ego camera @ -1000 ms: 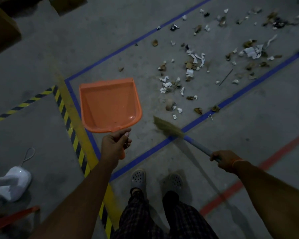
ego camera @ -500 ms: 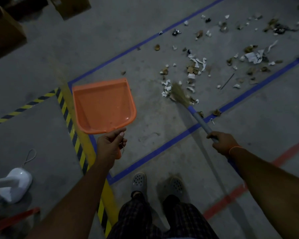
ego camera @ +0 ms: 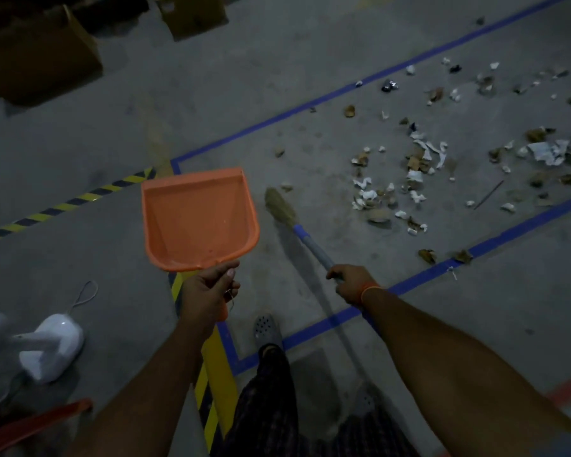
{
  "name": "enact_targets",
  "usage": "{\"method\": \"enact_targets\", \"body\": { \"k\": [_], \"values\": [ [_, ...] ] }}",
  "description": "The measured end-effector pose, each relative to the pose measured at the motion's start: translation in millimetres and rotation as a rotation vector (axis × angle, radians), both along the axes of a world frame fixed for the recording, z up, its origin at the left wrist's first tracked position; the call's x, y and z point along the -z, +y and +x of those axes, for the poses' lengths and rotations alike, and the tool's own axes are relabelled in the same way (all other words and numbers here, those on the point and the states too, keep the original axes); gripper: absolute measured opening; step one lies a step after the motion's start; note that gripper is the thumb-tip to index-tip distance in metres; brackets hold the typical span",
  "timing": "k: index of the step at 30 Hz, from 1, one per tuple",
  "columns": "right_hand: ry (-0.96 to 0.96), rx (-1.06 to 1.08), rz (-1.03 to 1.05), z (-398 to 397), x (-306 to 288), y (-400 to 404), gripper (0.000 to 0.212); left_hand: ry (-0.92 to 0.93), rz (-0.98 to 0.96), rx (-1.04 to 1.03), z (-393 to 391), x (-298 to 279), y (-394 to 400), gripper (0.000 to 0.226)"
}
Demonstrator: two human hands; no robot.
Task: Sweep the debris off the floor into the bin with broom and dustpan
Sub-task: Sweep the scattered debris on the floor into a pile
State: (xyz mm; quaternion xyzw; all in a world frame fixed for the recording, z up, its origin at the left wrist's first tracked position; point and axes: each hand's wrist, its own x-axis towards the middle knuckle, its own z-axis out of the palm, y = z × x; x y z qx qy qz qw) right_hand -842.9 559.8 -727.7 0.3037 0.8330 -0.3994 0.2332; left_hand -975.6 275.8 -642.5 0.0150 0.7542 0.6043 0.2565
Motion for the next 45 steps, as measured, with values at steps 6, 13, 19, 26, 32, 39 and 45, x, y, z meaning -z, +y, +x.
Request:
{"method": "enact_targets", "body": {
  "k": [6, 13, 19, 26, 32, 39, 45],
  "values": [
    [-0.073, -0.018, -0.01, -118.6, 27.0, -40.7, 0.04, -0.055, -0.013, -0.008, -100.1, 7.2, -41.9, 0.021],
    [-0.125, 0.264, 0.136, -168.6, 30.0, 0.7, 0.038, -0.093, 0.013, 0.007, -183.3, 12.9, -51.8, 0.02],
    [-0.022, 0.409, 0.173, -217.8, 16.2, 4.7, 0.035, -0.133, 0.044, 0.012, -228.2, 16.4, -41.6, 0.02],
    [0.024, 0.265, 0.052, -324.8, 27.0, -12.2, 0.034, -0.075, 0.023, 0.0, -279.3, 8.0, -24.8, 0.02],
    [-0.007, 0.358, -0.021, -410.3, 63.9, 10.6, 0.035, -0.086, 0.025, -0.039, -355.2, 13.7, 11.2, 0.022],
    [-0.02, 0.683, 0.081, -432.5, 64.1, 120.7, 0.033, -0.103, 0.0, 0.114, -453.3, 18.1, 101.0, 0.021],
    [-0.014, 0.715, 0.2, -470.3, 31.1, 172.2, 0.04, -0.131, 0.062, 0.243, -512.4, -7.3, 184.7, 0.02]
  ]
}}
